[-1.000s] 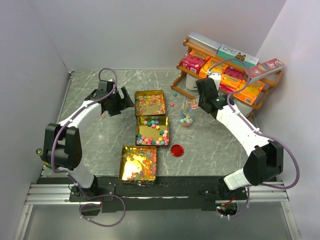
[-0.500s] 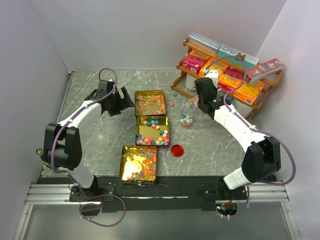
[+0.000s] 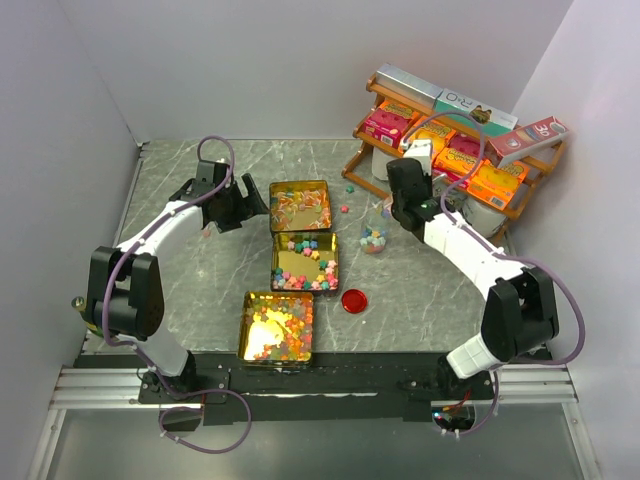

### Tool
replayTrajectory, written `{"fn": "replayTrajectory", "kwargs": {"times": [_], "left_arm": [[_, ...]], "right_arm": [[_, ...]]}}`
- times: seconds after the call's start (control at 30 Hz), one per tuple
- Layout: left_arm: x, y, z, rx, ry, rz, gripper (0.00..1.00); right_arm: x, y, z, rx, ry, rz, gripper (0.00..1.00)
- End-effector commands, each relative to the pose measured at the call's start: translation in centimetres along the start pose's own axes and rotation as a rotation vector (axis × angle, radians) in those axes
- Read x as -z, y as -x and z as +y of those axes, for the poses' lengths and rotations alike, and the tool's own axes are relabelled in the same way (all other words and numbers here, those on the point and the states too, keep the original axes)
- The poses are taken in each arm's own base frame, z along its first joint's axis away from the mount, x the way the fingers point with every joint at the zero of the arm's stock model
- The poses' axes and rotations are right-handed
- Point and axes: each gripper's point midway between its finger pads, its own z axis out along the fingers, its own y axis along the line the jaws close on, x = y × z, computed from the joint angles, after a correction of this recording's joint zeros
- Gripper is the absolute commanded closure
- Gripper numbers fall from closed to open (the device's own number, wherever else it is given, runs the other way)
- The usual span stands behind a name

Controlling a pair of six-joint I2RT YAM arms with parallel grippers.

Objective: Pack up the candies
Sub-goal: Place the fake candies in the packing bottle.

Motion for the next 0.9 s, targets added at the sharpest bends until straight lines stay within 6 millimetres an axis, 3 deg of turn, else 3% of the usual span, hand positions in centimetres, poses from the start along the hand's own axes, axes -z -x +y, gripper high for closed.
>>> {"fn": "replayTrajectory", "kwargs": {"times": [0.0,0.57,0.87], "left_arm": [[0.6,0.8,-0.3,-0.020,-0.010,-0.033,0.04],[0.8,0.8,-0.1,-0.020,0.001,-0.040,0.03],[1.0,1.0,-0.2,-0.020,-0.003,-0.047,0.04]], "right_arm": [[-0.3,2.0,-0.1,-0.019,-0.052,-0.073,1.00],[0.2,3.0,0.6,0.082,-0.078,-0.145,1.00],[0.9,3.6,0.0,0.111,-0.099,-0.177,1.00]]}}
